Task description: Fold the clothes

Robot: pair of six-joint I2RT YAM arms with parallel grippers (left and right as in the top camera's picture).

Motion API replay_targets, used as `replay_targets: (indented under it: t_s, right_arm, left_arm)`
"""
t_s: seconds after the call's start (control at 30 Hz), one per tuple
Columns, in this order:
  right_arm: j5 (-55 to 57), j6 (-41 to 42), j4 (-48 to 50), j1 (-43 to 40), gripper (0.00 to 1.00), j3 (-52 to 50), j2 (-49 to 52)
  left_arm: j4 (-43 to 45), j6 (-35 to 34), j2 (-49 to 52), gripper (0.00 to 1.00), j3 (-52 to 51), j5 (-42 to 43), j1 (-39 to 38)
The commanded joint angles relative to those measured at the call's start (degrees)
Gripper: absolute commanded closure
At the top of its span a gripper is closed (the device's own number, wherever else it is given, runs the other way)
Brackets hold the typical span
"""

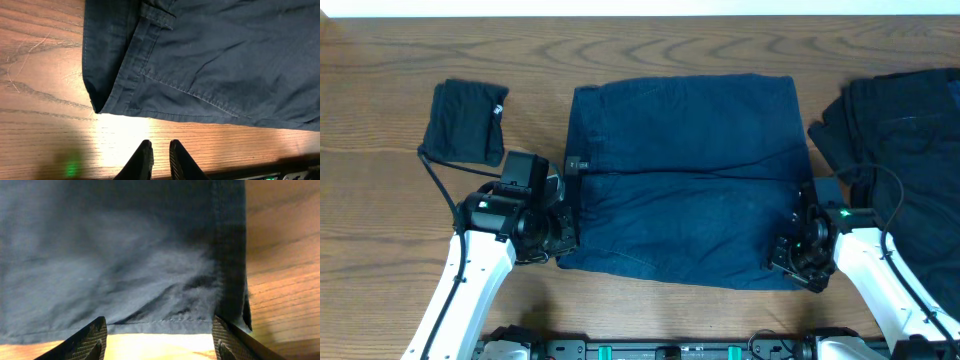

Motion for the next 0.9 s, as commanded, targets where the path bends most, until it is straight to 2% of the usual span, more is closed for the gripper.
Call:
replay_targets:
  t_s: [0.0, 0.2, 0.37, 0.53, 0.7, 0.87]
  right_arm:
    - [1.05, 3.17, 0.74, -0.59, 0.35, -0.92, 0.87]
    - [2.51, 4.24, 1.86, -2.64, 0.34, -1.07, 2.19]
    - [2.43, 4.2, 0.92, -3.65, 0.29, -1.07, 2.4]
    - [-1.66, 3.69, -1.2, -3.85, 0.1, -1.07, 2.4]
    - [-0.2, 1.27, -3.37, -3.85, 0.08, -1.07, 2.4]
    - [3.67, 6.82, -3.23, -3.87, 0.11, -1.07, 2.4]
  left_arm:
    - [0.0, -0.04, 0.0, 0.84, -0.35, -0.5, 0.13]
    - [0.0, -0.04, 0.0, 0.84, -0.37, -0.5, 0.13]
    - [-0.2, 0.17, 0.0, 0.84, -0.37, -0.5, 0.13]
    - [-0.22, 0.17, 0.0, 0.84, -0.37, -0.5, 0.13]
    - [-0.79, 0.17, 0.0, 0.84, -0.37, -0.52, 0.13]
    - [-0.92, 0.17, 0.0, 0.84, -0.37, -0.5, 0.13]
